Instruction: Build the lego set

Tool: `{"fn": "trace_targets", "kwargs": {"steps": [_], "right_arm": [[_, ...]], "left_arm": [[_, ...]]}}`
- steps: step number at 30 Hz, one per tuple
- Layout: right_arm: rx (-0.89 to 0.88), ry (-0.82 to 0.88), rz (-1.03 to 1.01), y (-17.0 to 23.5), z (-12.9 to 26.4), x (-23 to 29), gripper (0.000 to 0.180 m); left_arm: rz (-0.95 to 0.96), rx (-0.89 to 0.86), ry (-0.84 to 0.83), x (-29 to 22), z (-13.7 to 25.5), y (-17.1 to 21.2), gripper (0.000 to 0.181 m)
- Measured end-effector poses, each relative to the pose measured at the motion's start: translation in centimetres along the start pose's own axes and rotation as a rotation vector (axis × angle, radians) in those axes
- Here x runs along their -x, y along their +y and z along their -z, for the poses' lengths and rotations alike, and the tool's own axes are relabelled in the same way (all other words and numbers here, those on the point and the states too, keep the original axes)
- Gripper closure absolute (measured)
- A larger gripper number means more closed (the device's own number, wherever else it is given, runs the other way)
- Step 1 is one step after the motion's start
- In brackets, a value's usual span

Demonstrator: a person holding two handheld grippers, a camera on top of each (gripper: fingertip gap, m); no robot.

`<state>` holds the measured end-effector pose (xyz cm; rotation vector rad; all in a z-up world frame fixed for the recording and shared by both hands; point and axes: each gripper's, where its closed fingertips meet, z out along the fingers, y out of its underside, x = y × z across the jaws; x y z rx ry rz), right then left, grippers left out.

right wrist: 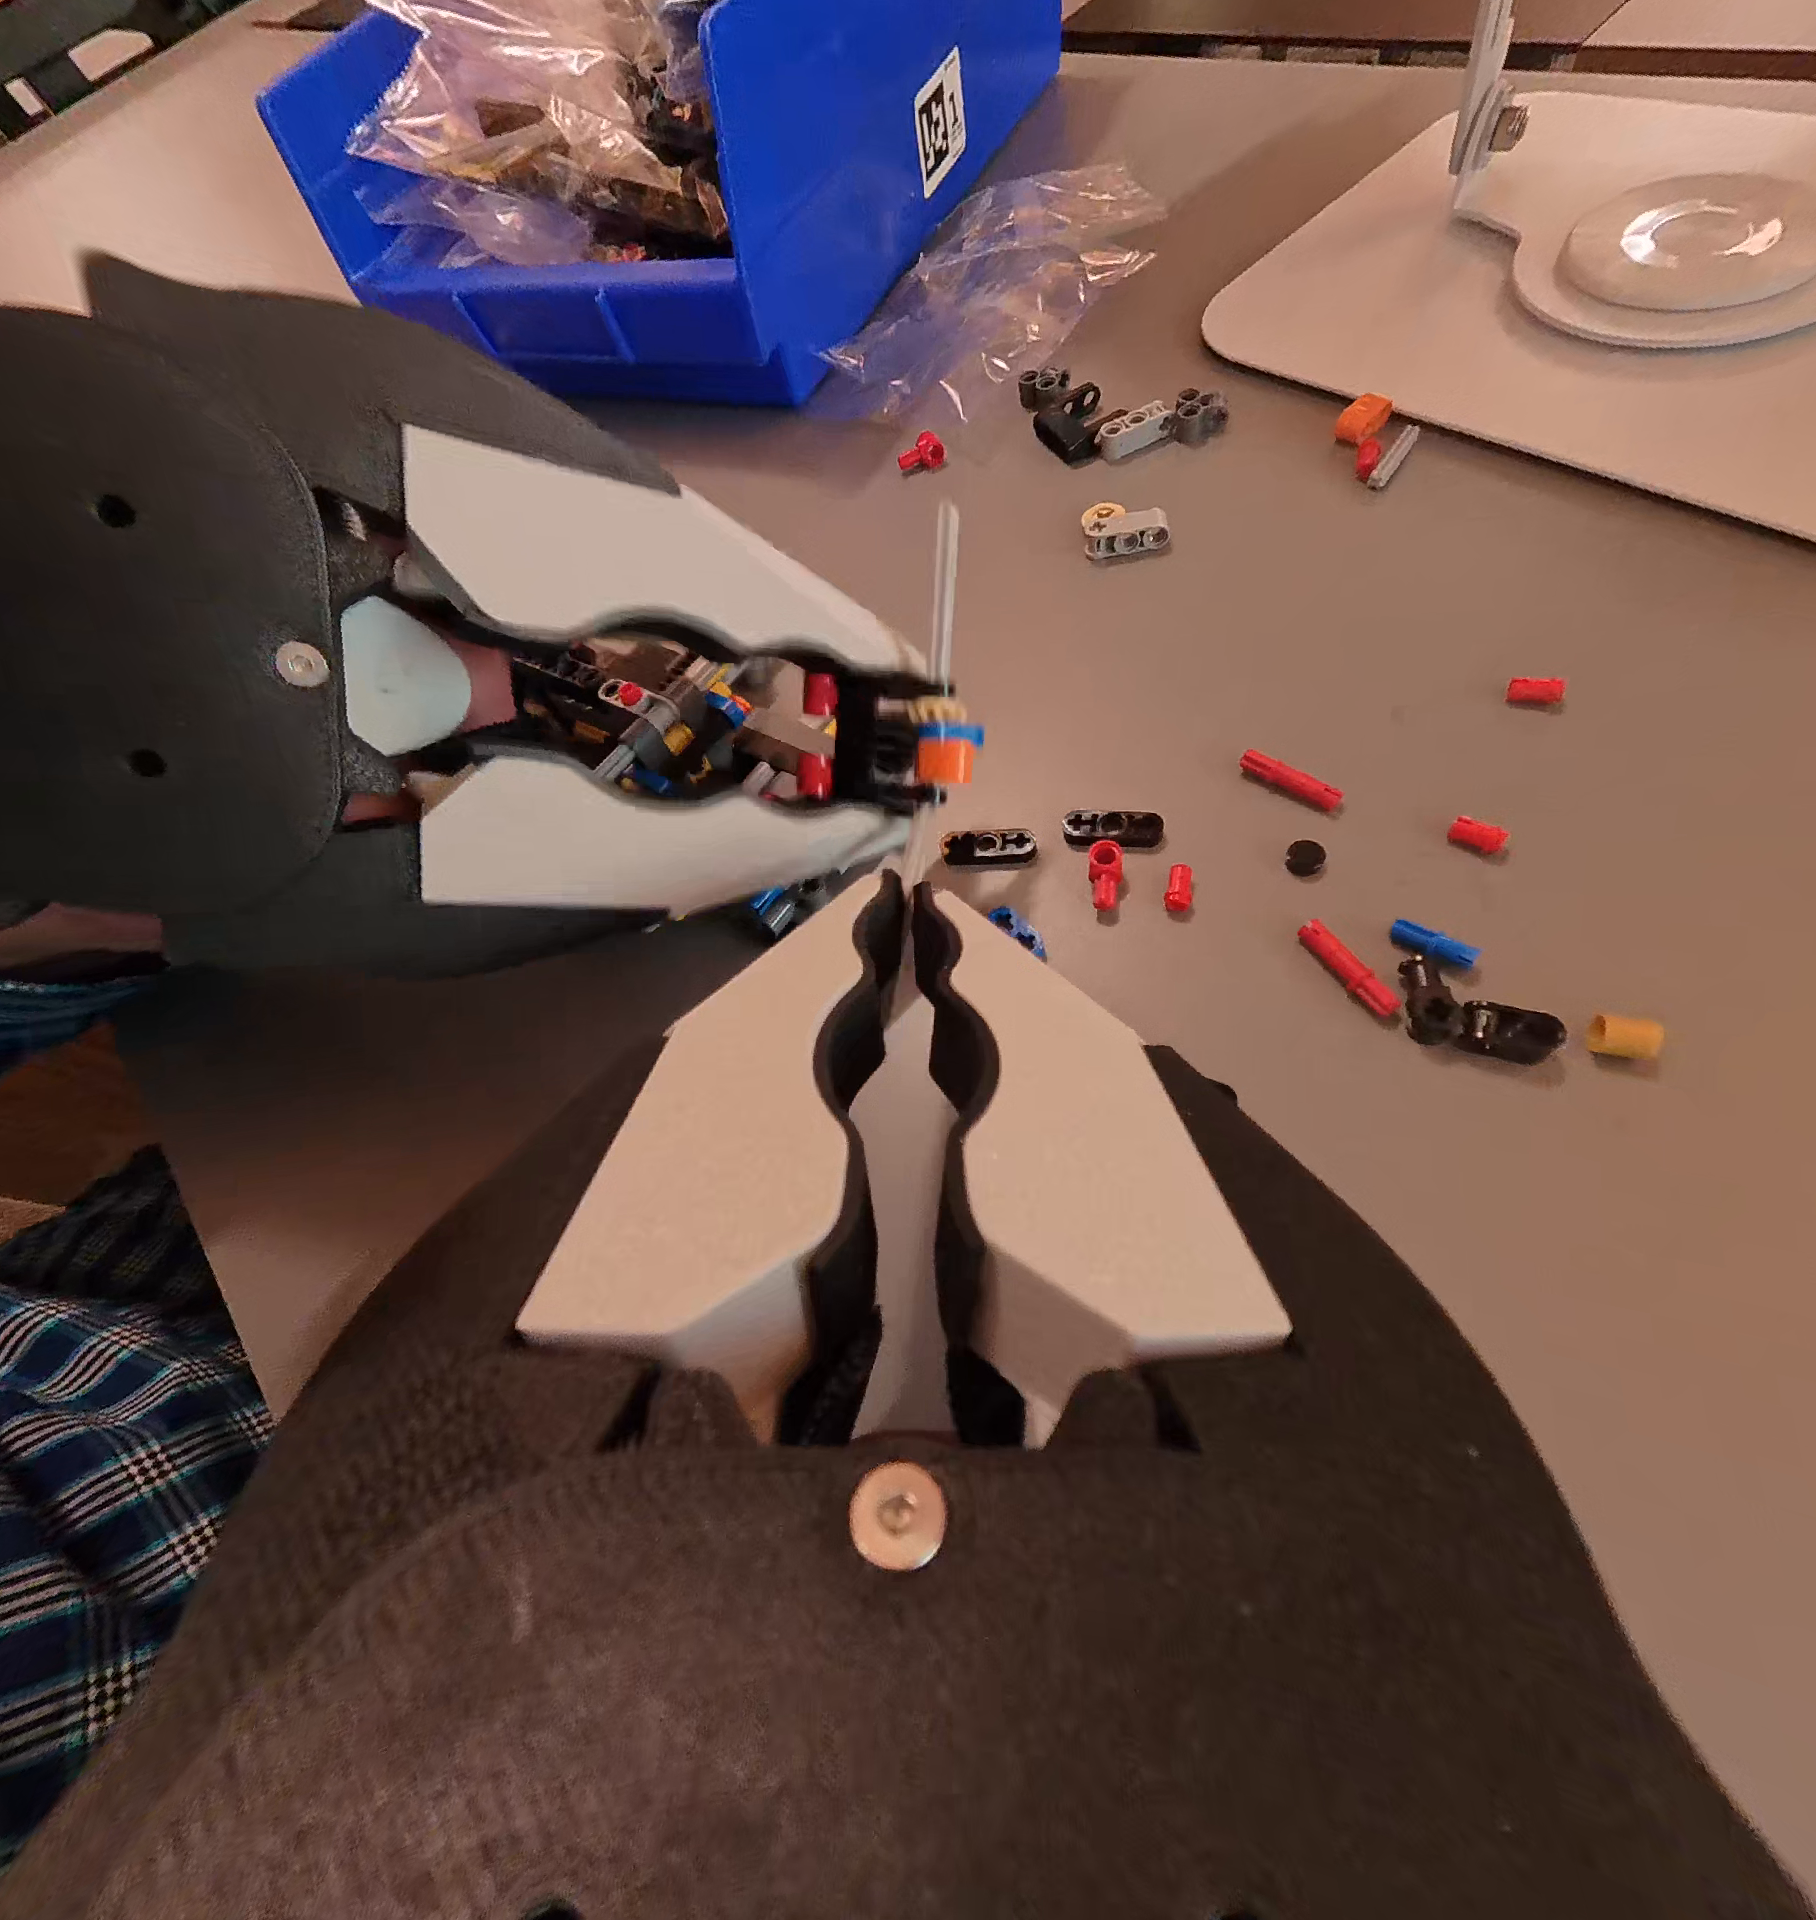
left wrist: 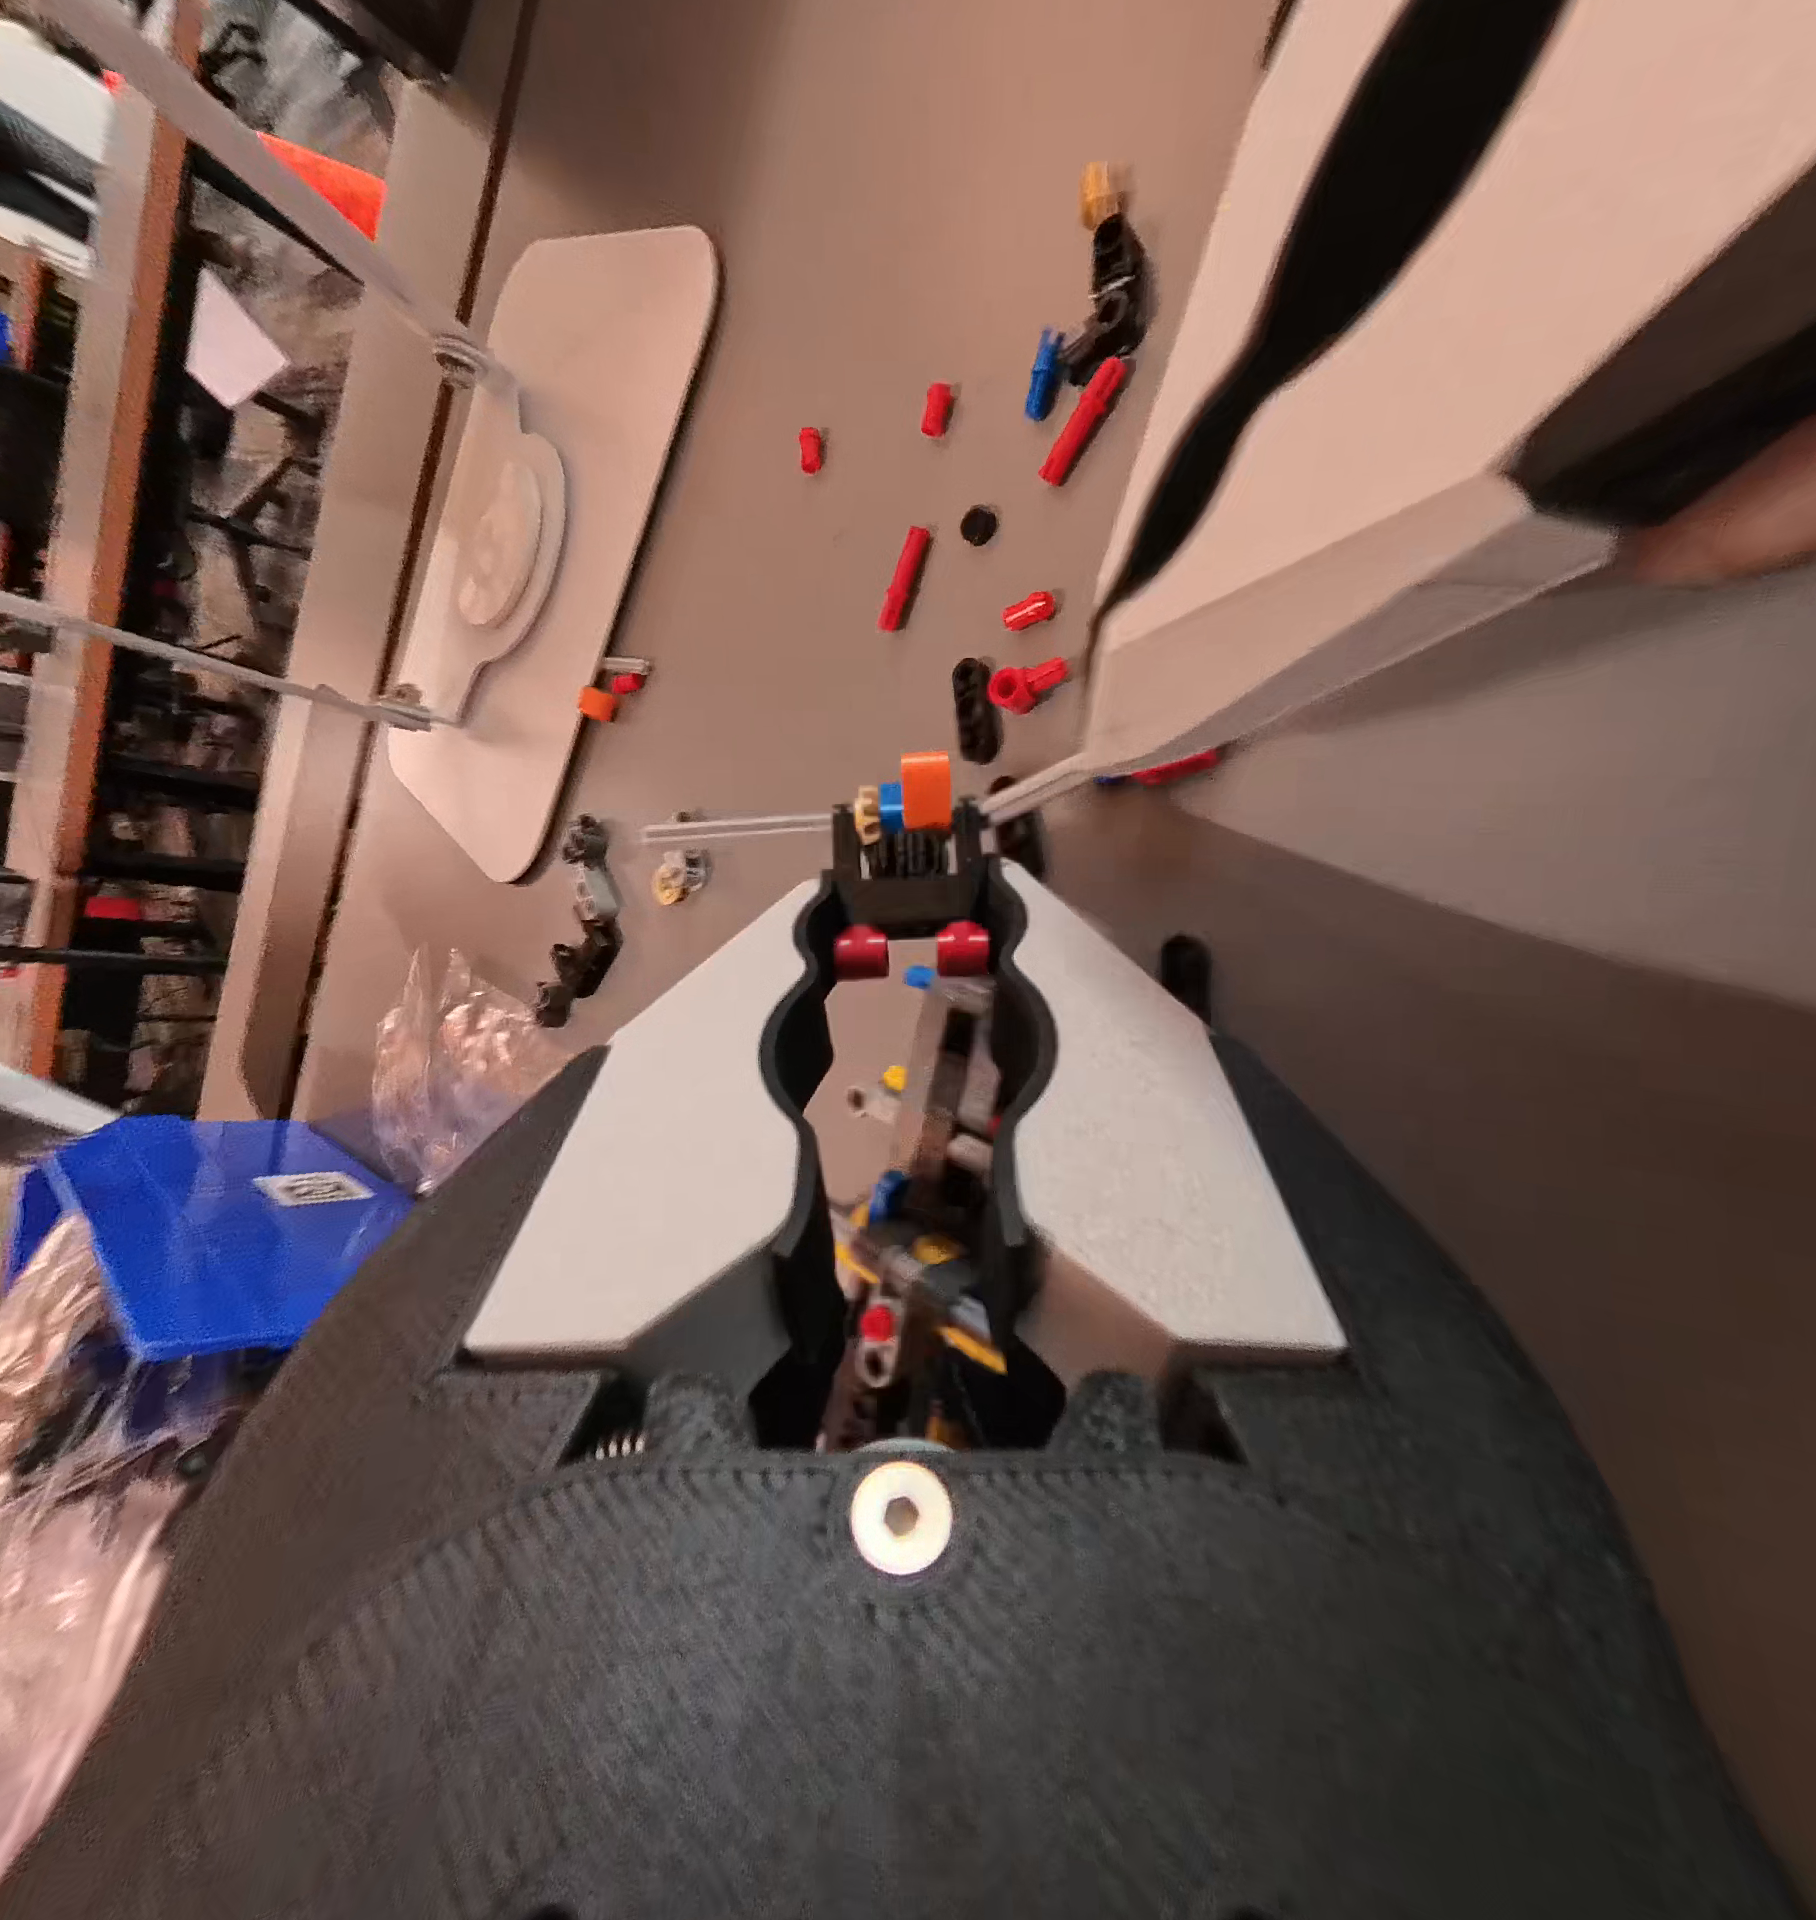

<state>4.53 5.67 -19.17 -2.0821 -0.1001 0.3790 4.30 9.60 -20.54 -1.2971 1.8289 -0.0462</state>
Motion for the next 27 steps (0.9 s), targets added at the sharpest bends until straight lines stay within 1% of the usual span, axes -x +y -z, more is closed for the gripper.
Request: {"fn": "trace_targets", "kwargs": {"steps": [1,2,3,4,5,7,9,12,15,17,19,21,23,25,27], "right_arm": [[-0.014,0.003,0.000,-0.2,0.1,-0.1,0.180],[-0.016,0.001,0.008,-0.3,0.0,0.0,0.180],[-0.007,0.002,0.025,-0.2,-0.1,0.2,0.180],[-0.010,0.003,0.038,-0.2,-0.1,0.3,0.180],[-0.020,0.001,0.032,-0.3,0.0,0.3,0.180],[-0.037,-0.023,-0.006,-0.5,0.2,0.1,0.180],[-0.051,-0.042,-0.027,-0.7,0.4,0.1,0.180],[-0.083,-0.057,-0.064,-1.2,0.7,-0.4,0.180],[-0.154,-0.119,-0.140,-2.1,1.5,-0.9,0.180],[-0.202,-0.172,-0.162,-2.8,2.3,-1.2,0.180],[-0.245,-0.217,-0.165,-3.7,3.8,-1.7,0.180],[-0.258,-0.200,-0.127,-4.8,5.5,-2.9,0.168],[-0.216,-0.162,-0.057,-4.8,6.7,-4.0,0.158],[-0.154,-0.149,0.030,-4.0,7.3,-4.4,0.158],[-0.054,-0.116,0.126,-2.5,7.0,-4.9,0.158]], "left_arm": [[0.011,-0.027,0.051,-1.1,0.0,-0.4,0.156],[0.019,-0.062,0.101,-2.6,0.1,-1.1,0.156],[-0.007,-0.050,0.065,-2.8,0.0,-1.1,0.156],[-0.010,-0.046,0.038,-2.3,-0.2,-1.0,0.156],[0.051,-0.050,0.075,-1.9,-0.3,-0.8,0.156],[0.073,-0.044,0.052,-0.5,-0.2,-0.2,0.156],[0.099,-0.059,0.097,-1.1,-0.2,-0.3,0.156],[0.112,-0.080,0.106,-1.0,-0.4,-0.6,0.156],[0.135,-0.106,0.123,-0.8,-0.3,-1.0,0.156],[0.184,-0.138,0.167,-0.9,-0.1,-1.3,0.156],[0.187,-0.142,0.141,0.0,0.0,-1.2,0.156],[0.241,-0.179,0.182,0.2,0.4,-1.6,0.156],[0.267,-0.198,0.204,0.4,0.6,-1.8,0.156],[0.281,-0.205,0.214,0.7,0.7,-2.0,0.156],[0.300,-0.213,0.218,1.1,0.8,-2.0,0.156]]}}
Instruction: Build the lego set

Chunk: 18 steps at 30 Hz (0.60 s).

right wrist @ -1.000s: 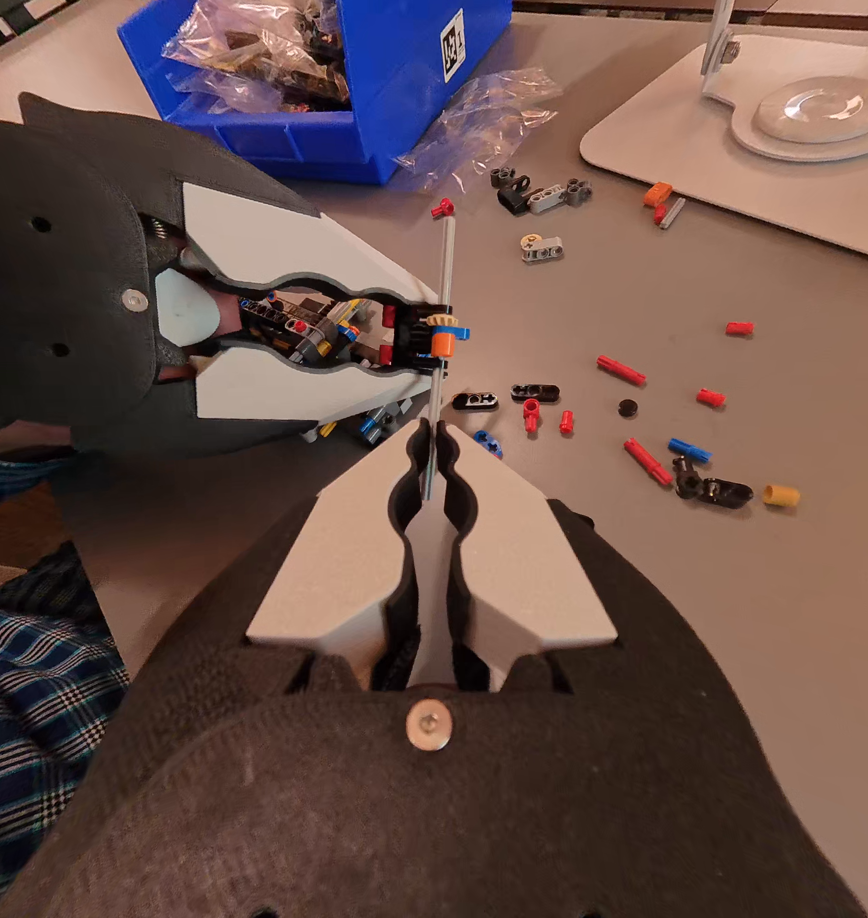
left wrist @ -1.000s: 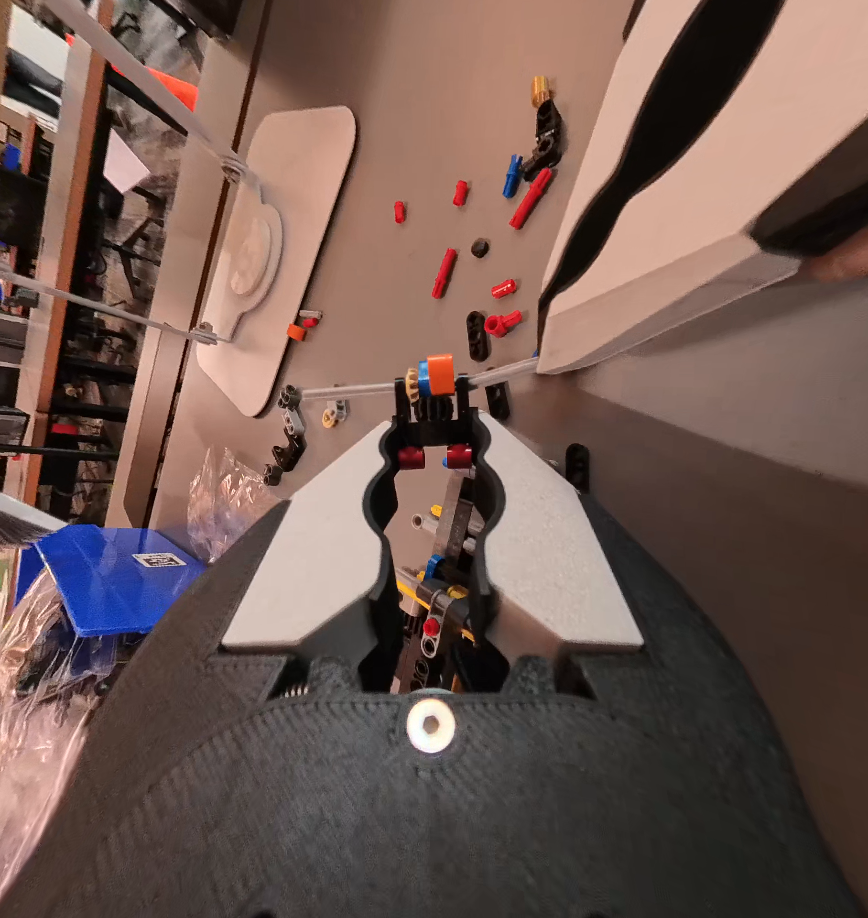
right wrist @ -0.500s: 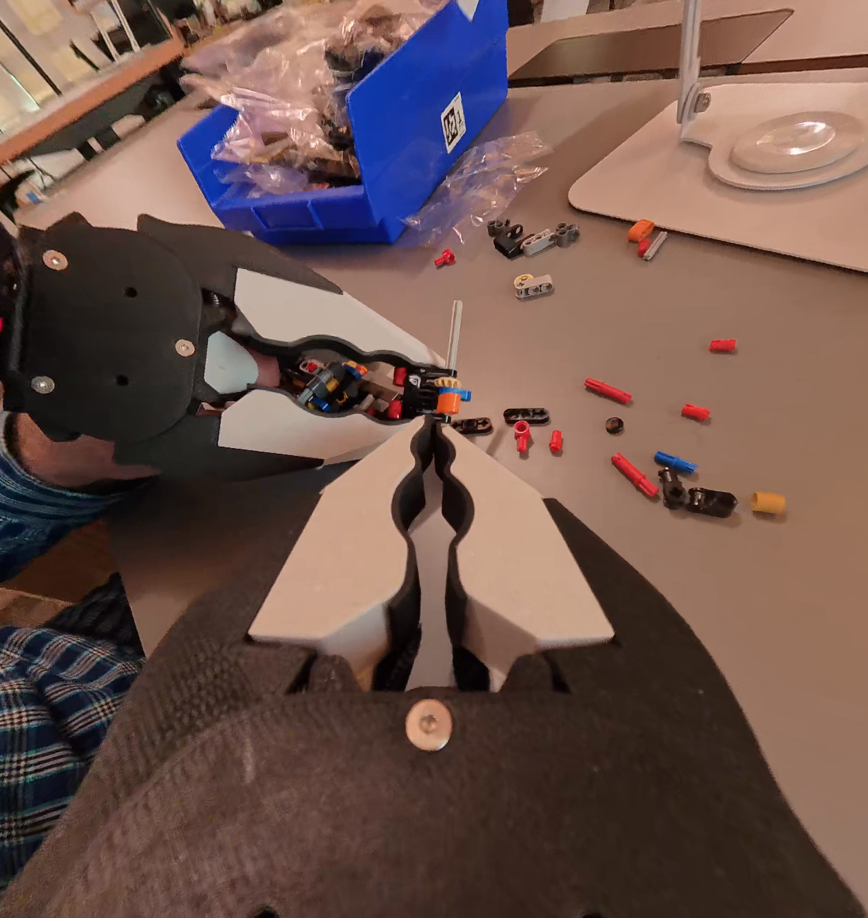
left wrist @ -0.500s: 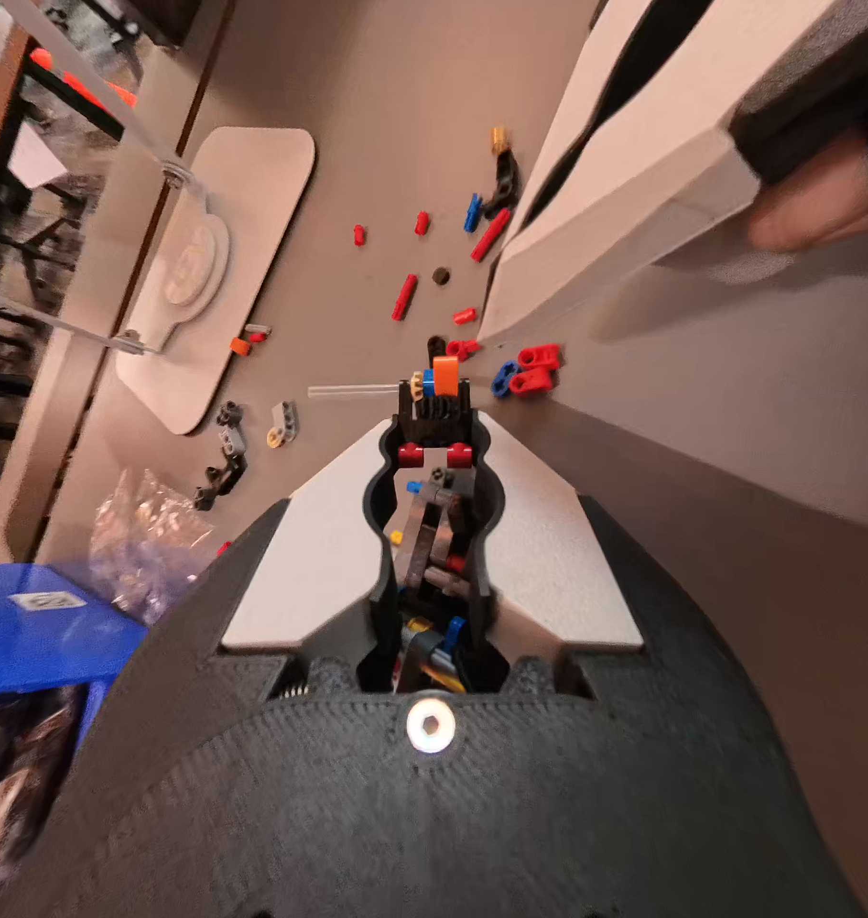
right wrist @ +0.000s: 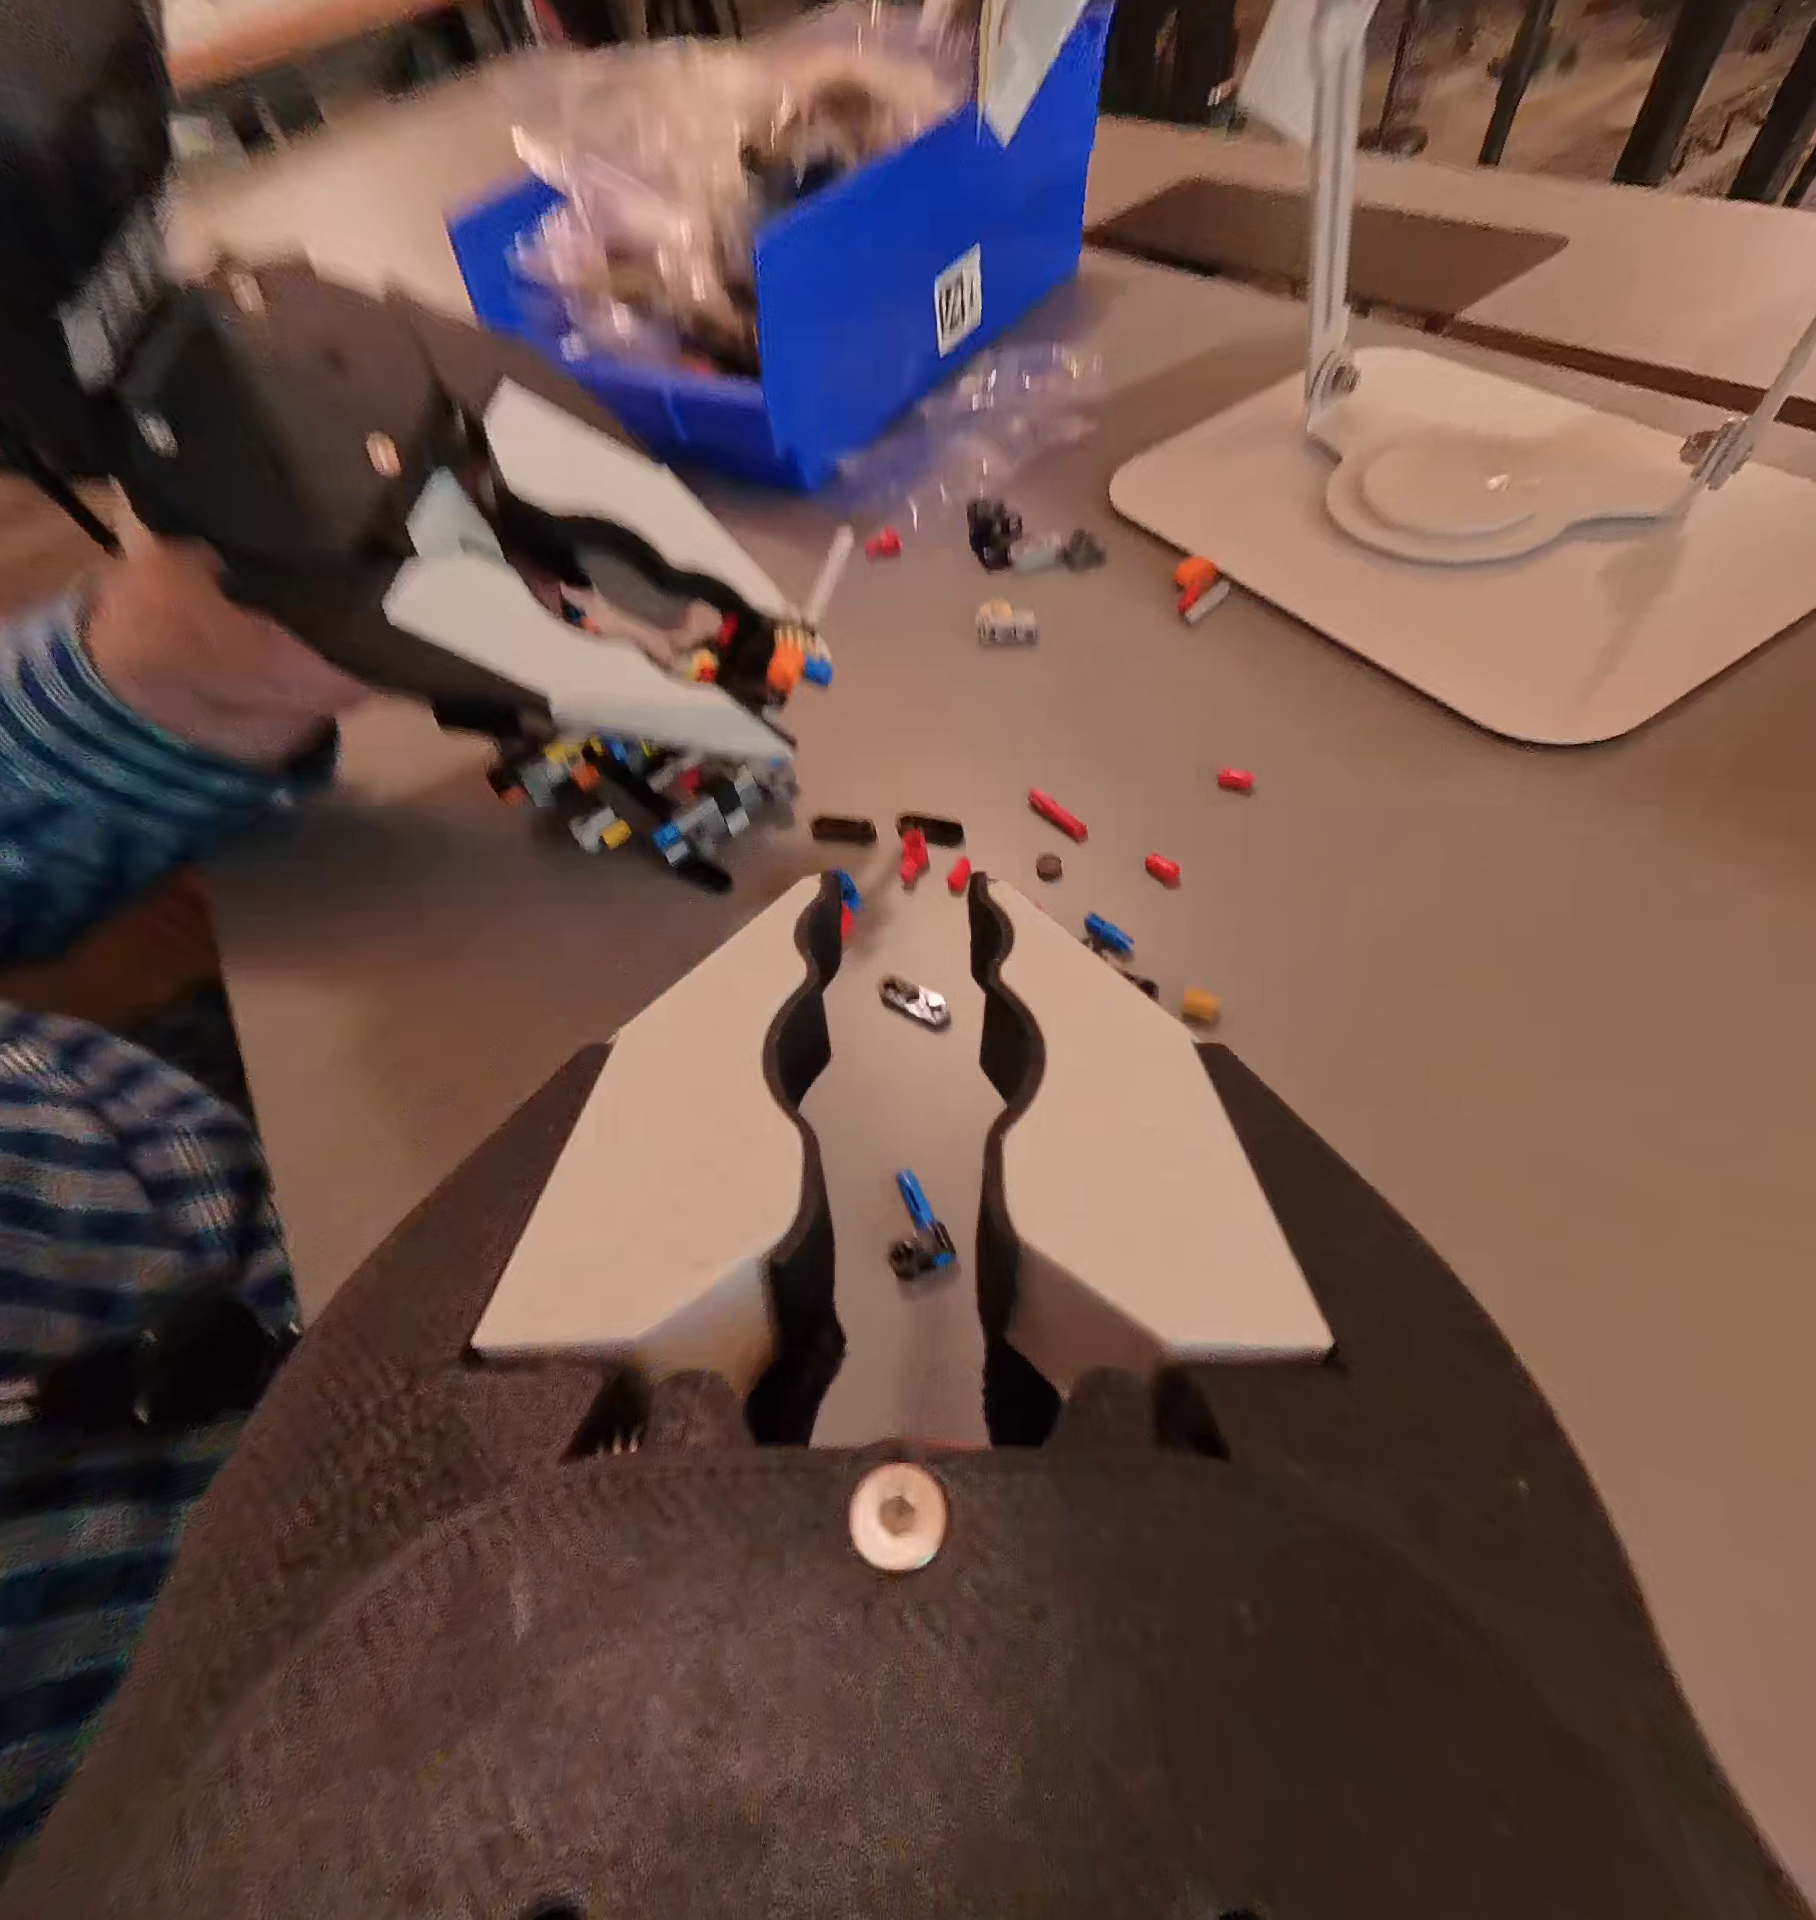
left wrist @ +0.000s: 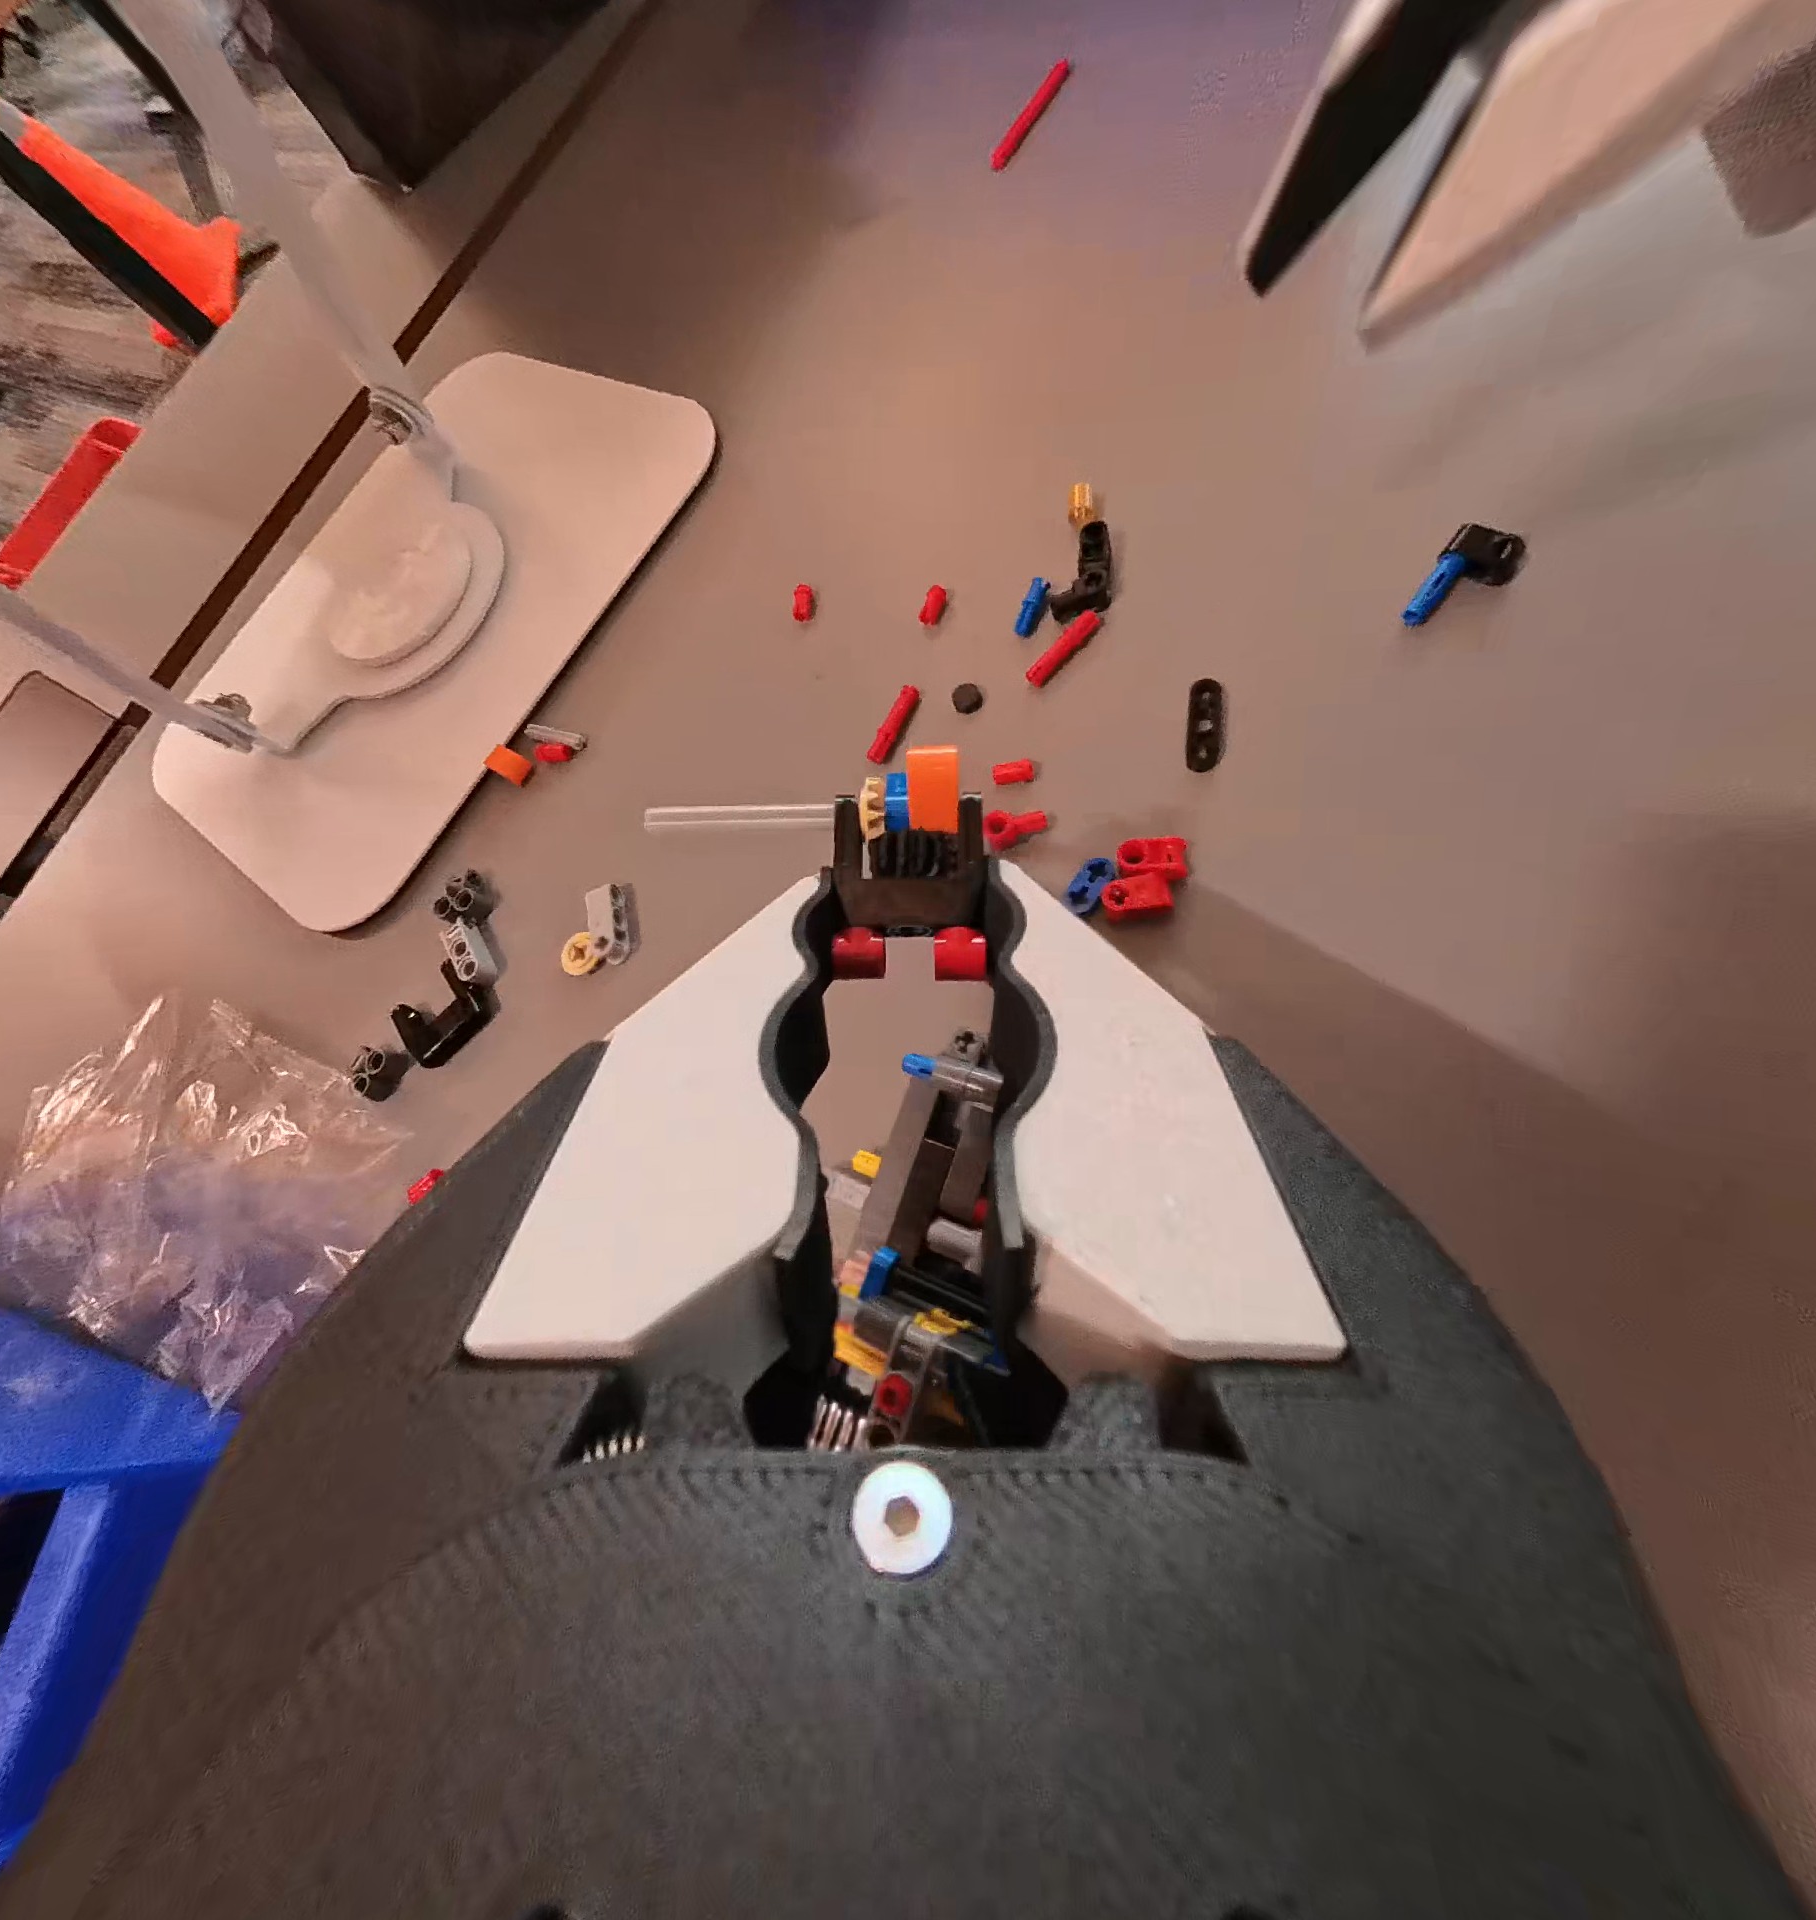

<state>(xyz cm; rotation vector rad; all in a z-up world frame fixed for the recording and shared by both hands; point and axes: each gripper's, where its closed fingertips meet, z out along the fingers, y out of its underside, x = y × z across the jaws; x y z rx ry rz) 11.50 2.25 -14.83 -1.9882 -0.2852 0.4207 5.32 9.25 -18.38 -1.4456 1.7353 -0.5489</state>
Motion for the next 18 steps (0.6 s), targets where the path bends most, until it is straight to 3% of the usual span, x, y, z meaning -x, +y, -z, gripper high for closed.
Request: {"fn": "trace_targets", "kwargs": {"steps": [7,12,18], "right_arm": [[0.052,0.026,0.042,0.4,1.7,-1.1,0.166],[-0.052,-0.001,-0.020,-1.5,5.9,-0.9,0.169],[-0.072,0.072,0.048,-1.2,10.9,0.7,0.166]], "left_arm": [[0.055,-0.009,0.032,0.3,0.1,0.3,0.156],[0.046,-0.040,0.067,-0.5,0.0,-0.4,0.156],[-0.005,-0.069,0.060,-1.7,0.2,-2.0,0.156]]}}
